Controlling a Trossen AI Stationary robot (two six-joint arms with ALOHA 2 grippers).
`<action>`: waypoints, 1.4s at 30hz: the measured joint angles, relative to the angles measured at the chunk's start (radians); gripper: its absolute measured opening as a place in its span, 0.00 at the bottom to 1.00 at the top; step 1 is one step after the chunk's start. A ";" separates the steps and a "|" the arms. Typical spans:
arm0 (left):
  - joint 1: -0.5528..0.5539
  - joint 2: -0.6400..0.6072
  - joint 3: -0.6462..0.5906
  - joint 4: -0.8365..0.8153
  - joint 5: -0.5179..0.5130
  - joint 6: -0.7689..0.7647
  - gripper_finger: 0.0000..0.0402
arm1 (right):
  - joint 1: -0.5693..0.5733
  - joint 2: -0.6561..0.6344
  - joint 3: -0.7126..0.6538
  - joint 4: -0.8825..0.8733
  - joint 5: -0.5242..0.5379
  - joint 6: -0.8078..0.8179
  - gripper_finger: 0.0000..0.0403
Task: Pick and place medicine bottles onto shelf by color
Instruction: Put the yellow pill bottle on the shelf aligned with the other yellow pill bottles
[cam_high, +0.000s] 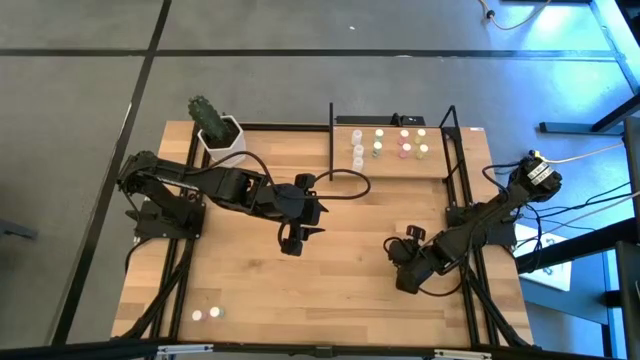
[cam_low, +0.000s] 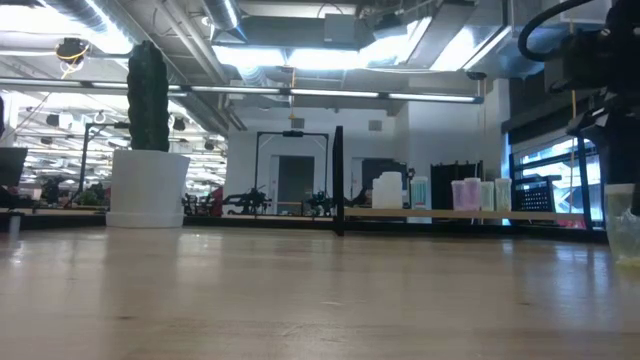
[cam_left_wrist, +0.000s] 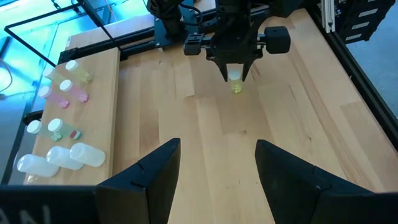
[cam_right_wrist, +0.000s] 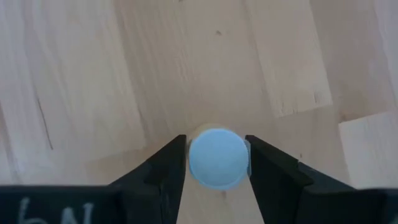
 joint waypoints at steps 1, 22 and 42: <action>0.000 0.000 0.000 0.000 0.000 0.000 0.50 | 0.000 0.000 0.000 0.000 0.000 0.000 0.41; 0.000 0.000 0.000 0.000 0.000 0.000 0.50 | 0.000 0.000 0.000 0.031 -0.002 0.077 0.31; 0.000 0.000 0.000 0.000 0.000 -0.001 0.50 | -0.181 -0.344 0.001 -0.216 -0.037 0.245 0.30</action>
